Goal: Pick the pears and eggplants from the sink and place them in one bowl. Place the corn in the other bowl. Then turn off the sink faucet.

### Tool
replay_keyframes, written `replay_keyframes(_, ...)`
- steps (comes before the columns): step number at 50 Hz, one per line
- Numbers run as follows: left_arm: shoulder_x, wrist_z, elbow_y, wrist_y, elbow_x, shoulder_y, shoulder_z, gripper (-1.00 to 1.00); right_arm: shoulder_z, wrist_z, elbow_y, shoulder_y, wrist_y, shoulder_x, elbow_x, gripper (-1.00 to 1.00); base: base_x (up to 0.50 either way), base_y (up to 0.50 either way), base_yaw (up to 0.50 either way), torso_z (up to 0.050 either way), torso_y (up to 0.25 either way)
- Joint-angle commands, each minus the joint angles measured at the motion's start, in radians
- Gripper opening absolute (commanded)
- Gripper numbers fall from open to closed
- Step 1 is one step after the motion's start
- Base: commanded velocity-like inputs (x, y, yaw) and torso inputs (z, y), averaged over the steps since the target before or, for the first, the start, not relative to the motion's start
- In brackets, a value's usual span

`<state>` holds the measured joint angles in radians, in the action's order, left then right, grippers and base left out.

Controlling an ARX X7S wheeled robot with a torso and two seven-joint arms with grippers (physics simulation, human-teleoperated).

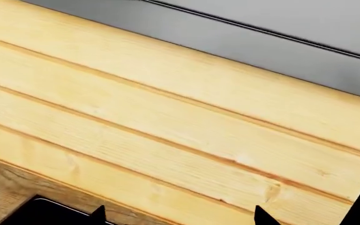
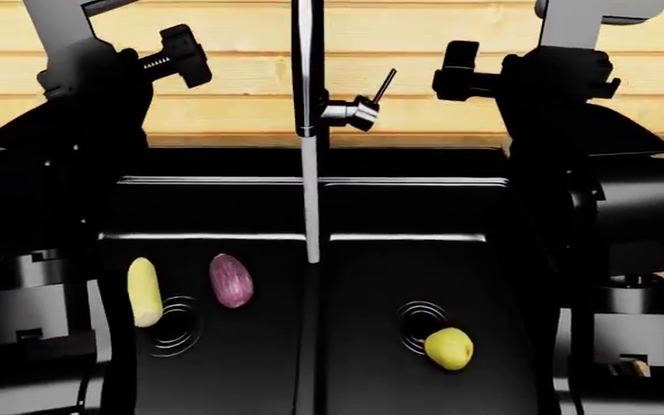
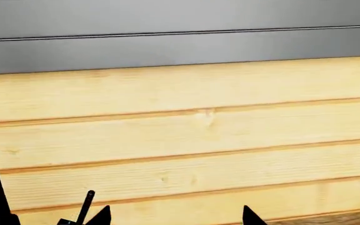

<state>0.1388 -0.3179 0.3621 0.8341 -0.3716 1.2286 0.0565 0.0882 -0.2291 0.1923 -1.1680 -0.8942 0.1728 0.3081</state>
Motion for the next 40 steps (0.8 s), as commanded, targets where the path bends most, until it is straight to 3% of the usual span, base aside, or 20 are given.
replay_keyframes(1, 0.010, -0.007, -0.016, 0.011, -0.013, -0.007, 0.001, 1.00, -0.017, 0.002, -0.015, 0.009, -0.011, 0.000, 0.027, 1.00, 0.50, 0.00, 0.00, 0.000, 0.000)
replay_keyframes(5, 0.009, -0.040, -0.059, 0.049, -0.021, -0.028, 0.014, 1.00, -0.019, 0.008, -0.054, 0.014, -0.064, 0.008, 0.050, 1.00, 0.38, 0.00, 0.00, 0.000, 0.003)
replay_keyframes(8, 0.024, -0.028, -0.177, 0.162, -0.074, -0.058, 0.015, 1.00, -0.013, 0.015, -0.146, 0.015, -0.165, 0.034, 0.080, 1.00, 0.00, 0.00, 0.00, 0.000, 0.000)
replay_keyframes(12, 0.030, -0.052, -0.333, 0.362, -0.174, -0.078, 0.069, 1.00, 0.018, 0.025, -0.299, -0.013, -0.359, 0.085, 0.130, 1.00, 0.00, 0.00, 0.00, 0.000, 0.000)
replay_keyframes(17, -0.018, -0.171, -0.540, 0.727, -0.313, -0.072, 0.232, 1.00, 0.035, 0.033, -0.515, -0.065, -0.633, 0.141, 0.220, 1.00, 0.00, 0.00, 0.00, 0.000, 0.000)
replay_keyframes(19, 0.034, -0.395, -0.502, 0.736, -0.605, -0.089, 0.225, 1.00, 0.041, -0.032, -0.548, -0.089, -0.676, 0.185, 0.354, 1.00, 0.00, 0.00, 0.00, 0.000, 0.000)
replay_keyframes(22, 0.080, -0.783, -0.444, 0.734, -1.050, -0.115, 0.208, 1.00, 0.067, -0.381, -0.524, -0.150, -0.675, 0.311, 0.804, 1.00, 0.00, 0.00, 0.00, 0.000, 0.000)
replay_keyframes(24, 0.089, -0.938, -0.431, 0.727, -1.192, -0.143, 0.198, 1.00, 0.081, -0.544, -0.515, -0.176, -0.673, 0.368, 1.082, 1.00, 0.00, 0.00, 0.00, 0.000, 0.000)
replay_keyframes(29, 0.129, -1.177, -0.398, 0.700, -1.447, -0.211, 0.103, 1.00, 0.141, -0.815, -0.517, -0.234, -0.641, 0.466, 1.478, 1.00, 0.00, 0.00, 0.00, 0.000, 0.000)
replay_keyframes(32, 0.145, -1.238, -0.412, 0.661, -1.540, -0.244, 0.049, 1.00, 0.174, -0.885, -0.534, -0.257, -0.608, 0.498, 1.581, 1.00, 0.00, 0.00, 0.00, 0.000, 0.000)
replay_keyframes(40, 0.159, -1.209, -0.475, 0.642, -1.443, -0.306, 0.011, 1.00, 0.208, -0.949, -0.558, -0.281, -0.558, 0.532, 1.655, 1.00, 0.00, 0.00, 0.00, 0.000, 0.000)
